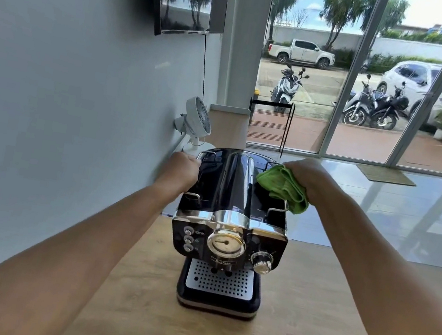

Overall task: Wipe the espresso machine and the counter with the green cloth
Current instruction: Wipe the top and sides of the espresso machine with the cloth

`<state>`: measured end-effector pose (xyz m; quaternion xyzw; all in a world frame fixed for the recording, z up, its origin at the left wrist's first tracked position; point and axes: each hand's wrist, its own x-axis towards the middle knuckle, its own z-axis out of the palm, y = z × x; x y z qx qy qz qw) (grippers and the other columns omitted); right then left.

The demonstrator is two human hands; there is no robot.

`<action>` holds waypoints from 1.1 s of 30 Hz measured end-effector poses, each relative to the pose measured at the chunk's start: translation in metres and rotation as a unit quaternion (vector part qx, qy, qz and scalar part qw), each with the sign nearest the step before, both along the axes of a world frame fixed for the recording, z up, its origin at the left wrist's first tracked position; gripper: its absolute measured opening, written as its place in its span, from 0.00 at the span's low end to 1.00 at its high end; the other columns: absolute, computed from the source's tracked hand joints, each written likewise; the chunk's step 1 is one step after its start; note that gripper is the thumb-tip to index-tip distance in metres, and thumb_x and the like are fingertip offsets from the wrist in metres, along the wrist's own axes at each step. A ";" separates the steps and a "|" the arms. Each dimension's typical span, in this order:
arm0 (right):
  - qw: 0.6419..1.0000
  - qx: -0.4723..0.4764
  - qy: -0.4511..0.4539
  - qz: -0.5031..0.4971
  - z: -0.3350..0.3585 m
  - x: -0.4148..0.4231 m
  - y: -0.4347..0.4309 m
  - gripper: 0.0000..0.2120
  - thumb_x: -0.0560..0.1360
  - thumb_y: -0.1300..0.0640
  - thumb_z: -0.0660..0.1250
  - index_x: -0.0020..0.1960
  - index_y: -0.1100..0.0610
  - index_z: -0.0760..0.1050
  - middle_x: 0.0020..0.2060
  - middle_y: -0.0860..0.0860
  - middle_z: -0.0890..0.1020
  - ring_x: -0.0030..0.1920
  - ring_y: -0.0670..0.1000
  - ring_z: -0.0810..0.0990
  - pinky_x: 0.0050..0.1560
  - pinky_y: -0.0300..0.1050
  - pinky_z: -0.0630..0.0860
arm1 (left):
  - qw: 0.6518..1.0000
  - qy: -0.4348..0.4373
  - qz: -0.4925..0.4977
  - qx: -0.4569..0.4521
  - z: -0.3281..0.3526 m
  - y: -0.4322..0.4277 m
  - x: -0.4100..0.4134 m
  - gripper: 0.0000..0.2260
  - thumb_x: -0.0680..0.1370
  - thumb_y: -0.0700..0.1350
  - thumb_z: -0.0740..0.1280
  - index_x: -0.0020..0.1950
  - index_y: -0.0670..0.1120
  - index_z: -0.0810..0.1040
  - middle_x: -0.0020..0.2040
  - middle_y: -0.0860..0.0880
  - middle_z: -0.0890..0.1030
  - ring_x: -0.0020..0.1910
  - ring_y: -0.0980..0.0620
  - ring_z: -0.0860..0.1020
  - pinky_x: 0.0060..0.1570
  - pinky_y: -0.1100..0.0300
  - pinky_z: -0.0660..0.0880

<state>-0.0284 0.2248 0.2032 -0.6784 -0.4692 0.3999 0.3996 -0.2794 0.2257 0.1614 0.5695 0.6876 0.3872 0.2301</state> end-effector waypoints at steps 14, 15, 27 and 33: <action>0.976 -0.015 0.213 0.039 -0.015 0.000 -0.100 0.09 0.76 0.63 0.66 0.37 0.62 0.75 0.22 0.55 0.75 0.19 0.50 0.74 0.21 0.37 0.72 | 0.960 0.256 -0.113 -0.031 0.034 0.012 -0.008 0.12 0.76 0.58 0.66 0.58 0.60 0.81 0.57 0.53 0.83 0.54 0.48 0.79 0.51 0.57 0.73; 0.970 -0.015 0.237 0.048 -0.016 -0.003 -0.111 0.09 0.76 0.63 0.66 0.36 0.61 0.74 0.24 0.55 0.74 0.20 0.51 0.74 0.22 0.37 0.73 | 0.962 0.237 -0.129 -0.035 0.035 0.015 -0.006 0.11 0.76 0.57 0.67 0.57 0.59 0.82 0.57 0.53 0.83 0.55 0.48 0.79 0.53 0.57 0.73; 0.907 0.034 0.416 0.063 -0.042 -0.068 -0.174 0.06 0.78 0.64 0.62 0.55 0.61 0.71 0.46 0.55 0.87 0.49 0.62 0.84 0.53 0.61 0.80 | 0.972 0.094 -0.209 -0.042 0.033 0.050 0.047 0.03 0.74 0.45 0.73 0.42 0.53 0.85 0.44 0.55 0.85 0.45 0.58 0.79 0.52 0.63 0.73; 0.908 0.054 0.412 0.046 -0.048 -0.084 -0.178 0.10 0.79 0.64 0.60 0.59 0.58 0.70 0.48 0.50 0.86 0.45 0.52 0.81 0.51 0.55 0.80 | 0.967 0.122 -0.219 -0.043 0.032 0.057 0.062 0.08 0.72 0.49 0.74 0.34 0.60 0.84 0.42 0.60 0.85 0.54 0.56 0.80 0.66 0.53 0.71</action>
